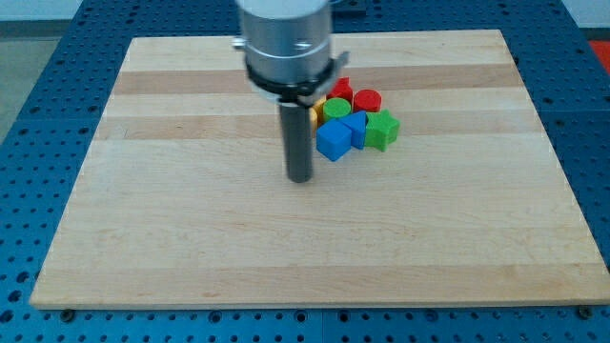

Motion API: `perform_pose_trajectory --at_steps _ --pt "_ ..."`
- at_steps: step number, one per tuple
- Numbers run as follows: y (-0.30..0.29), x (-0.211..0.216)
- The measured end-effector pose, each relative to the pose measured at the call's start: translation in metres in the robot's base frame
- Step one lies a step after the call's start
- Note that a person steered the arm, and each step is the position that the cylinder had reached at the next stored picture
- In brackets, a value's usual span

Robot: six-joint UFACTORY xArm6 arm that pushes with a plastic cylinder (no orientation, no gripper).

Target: Move the group of blocks a bit right

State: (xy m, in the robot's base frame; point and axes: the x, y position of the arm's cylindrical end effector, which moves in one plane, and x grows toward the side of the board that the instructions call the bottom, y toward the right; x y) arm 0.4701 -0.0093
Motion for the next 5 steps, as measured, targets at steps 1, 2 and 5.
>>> perform_pose_trajectory --at_steps 1,2,5 --pt "0.017 0.0" --pt "0.017 -0.006" --pt "0.015 -0.025"
